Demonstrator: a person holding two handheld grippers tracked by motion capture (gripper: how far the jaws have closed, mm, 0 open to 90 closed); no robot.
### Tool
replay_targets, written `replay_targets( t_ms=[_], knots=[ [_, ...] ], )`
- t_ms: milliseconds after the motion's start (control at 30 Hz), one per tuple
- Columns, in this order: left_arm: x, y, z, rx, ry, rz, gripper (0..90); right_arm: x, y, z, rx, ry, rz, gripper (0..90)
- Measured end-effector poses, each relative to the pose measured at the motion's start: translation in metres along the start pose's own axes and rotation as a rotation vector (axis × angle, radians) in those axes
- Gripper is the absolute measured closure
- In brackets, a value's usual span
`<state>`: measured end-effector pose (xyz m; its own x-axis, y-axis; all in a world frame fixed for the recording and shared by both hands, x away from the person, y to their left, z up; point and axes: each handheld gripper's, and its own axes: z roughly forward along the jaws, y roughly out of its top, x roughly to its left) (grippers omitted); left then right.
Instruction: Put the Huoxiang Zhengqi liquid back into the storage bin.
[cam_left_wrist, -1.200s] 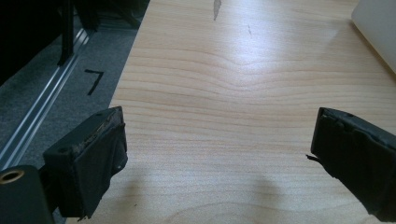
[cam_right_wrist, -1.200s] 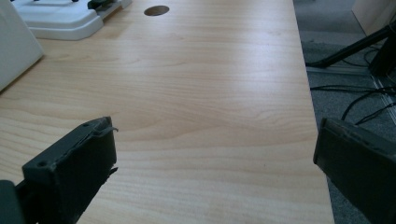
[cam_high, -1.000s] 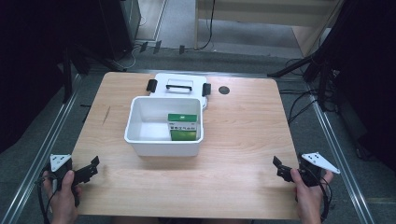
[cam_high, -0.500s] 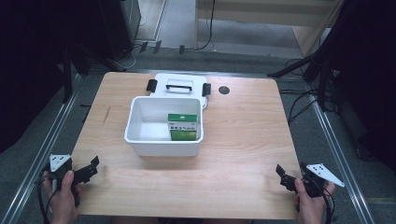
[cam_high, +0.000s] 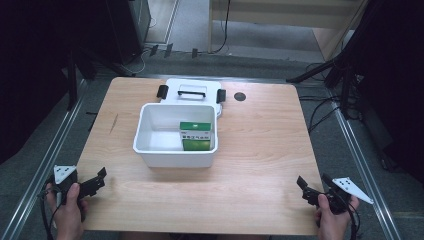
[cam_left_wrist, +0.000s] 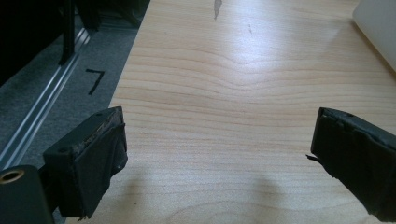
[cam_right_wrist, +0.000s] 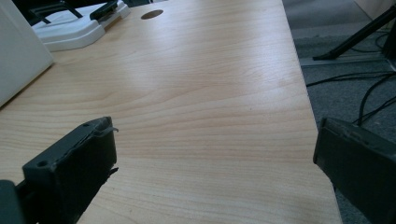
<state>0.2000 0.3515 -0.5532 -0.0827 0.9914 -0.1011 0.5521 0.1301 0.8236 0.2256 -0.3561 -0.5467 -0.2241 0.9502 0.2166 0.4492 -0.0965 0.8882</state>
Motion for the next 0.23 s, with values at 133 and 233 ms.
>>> replay_targets(
  t_ms=[133,233],
  knots=[
    [0.0005,0.0001,0.0003,0.001,-0.005,-0.010,4.2,0.0054,0.0006,0.0029,0.019,-0.009,-0.038,0.0],
    [0.0009,0.0002,0.0006,0.000,-0.007,-0.016,4.2,0.0069,0.0015,0.0056,0.023,-0.007,-0.046,0.0]
  ],
)
